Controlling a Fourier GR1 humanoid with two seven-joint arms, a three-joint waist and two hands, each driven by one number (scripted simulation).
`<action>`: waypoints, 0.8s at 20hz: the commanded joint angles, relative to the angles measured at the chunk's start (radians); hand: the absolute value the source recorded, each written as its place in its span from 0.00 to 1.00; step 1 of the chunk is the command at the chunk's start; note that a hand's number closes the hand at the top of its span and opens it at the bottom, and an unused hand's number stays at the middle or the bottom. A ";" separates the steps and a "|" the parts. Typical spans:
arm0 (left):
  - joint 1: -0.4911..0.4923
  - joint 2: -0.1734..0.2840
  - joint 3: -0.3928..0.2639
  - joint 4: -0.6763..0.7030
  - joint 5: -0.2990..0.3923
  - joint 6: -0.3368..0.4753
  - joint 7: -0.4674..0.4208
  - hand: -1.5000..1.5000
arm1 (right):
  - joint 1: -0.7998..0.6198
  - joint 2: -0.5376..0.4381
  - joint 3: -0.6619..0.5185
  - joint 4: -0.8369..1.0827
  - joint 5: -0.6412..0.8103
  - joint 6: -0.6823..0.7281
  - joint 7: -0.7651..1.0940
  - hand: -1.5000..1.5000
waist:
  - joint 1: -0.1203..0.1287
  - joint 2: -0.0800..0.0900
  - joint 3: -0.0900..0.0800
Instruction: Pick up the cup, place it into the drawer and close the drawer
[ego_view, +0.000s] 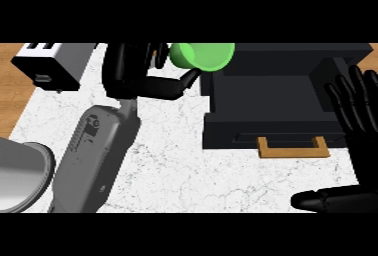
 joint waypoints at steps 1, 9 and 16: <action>-0.128 0.000 0.044 0.113 -0.008 -0.003 0.016 1.00 | 0.006 -0.003 0.003 0.013 0.020 0.002 -0.010 0.00 | -0.002 0.001 0.000; -0.226 -0.016 -0.044 0.268 -0.009 0.065 0.003 1.00 | 0.076 0.029 0.019 0.036 0.045 0.023 -0.110 0.00 | -0.006 0.001 0.000; -0.395 -0.016 -0.049 0.586 0.085 0.129 -0.124 1.00 | 0.009 0.001 -0.002 0.067 0.007 0.039 -0.085 0.00 | -0.028 0.008 0.000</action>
